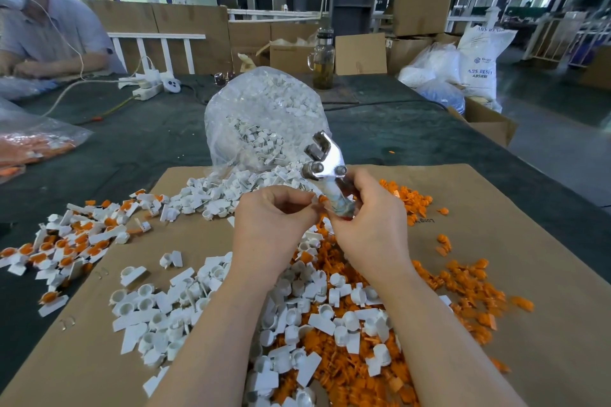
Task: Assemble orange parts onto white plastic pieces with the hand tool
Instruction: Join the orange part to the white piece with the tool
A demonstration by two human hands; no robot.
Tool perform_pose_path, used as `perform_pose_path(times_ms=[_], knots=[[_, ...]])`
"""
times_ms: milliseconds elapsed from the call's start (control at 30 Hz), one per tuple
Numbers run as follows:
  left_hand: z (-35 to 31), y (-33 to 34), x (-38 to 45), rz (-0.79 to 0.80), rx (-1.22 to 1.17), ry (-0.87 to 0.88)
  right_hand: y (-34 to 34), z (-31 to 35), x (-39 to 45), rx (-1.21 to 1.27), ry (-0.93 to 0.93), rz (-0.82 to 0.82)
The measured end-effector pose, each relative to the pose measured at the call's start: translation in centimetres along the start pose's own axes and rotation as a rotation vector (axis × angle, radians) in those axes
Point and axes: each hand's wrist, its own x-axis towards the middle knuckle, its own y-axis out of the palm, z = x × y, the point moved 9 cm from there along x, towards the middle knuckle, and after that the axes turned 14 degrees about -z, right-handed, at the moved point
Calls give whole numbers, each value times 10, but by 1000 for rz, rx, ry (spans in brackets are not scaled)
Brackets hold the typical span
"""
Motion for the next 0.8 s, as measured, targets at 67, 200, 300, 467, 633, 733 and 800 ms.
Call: perform_pose_path(times_ms=[67, 200, 300, 467, 633, 733, 800], knots=[[-1, 0, 0, 9, 12, 14, 1, -2, 0, 0, 18, 13], [-2, 1, 1, 17, 48, 45, 3, -3, 0, -15, 13, 34], [0, 0, 1, 14, 31, 36, 3, -4, 0, -9, 16, 36], [2, -2, 2, -15, -36, -11, 6, -9, 1, 47, 66, 71], [7, -3, 3, -55, -76, -64, 8, -12, 1, 105, 102, 111], [7, -4, 3, -74, -46, -56, 10, -11, 1, 103, 93, 124], [8, -5, 4, -81, -36, -52, 11, -10, 0, 98, 82, 140]])
